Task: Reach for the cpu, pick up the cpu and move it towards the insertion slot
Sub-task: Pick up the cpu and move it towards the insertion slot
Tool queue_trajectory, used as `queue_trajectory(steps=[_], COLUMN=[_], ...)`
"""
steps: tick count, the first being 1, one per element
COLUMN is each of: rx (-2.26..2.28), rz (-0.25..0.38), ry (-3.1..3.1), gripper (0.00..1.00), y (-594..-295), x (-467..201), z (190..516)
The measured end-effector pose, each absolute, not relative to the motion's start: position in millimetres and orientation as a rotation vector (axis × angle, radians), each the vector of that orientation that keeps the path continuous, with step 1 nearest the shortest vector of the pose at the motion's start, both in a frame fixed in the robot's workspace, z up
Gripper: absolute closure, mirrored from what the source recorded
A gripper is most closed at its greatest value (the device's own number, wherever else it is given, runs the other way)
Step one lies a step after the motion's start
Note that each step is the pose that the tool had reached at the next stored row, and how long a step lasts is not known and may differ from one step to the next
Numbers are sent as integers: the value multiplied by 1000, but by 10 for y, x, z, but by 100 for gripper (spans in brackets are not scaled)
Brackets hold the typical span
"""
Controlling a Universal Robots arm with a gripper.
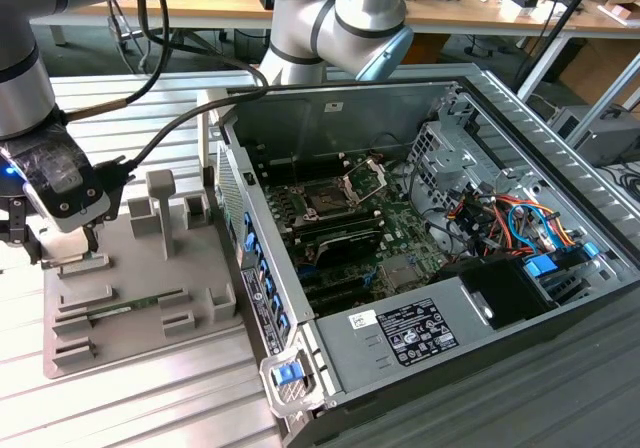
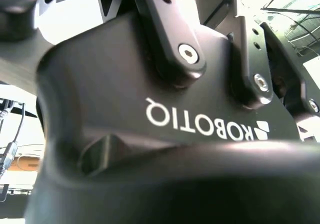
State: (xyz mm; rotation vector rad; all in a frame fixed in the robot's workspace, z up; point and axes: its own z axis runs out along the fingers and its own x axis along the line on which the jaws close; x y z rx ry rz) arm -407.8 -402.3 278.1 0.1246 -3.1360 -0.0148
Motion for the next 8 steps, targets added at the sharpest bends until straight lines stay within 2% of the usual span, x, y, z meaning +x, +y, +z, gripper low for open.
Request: queue_trajectory(steps=[8], rx=[125], rz=[-16], ry=[-3136], gripper=[45], y=[-4023], x=[-4078], z=[2835])
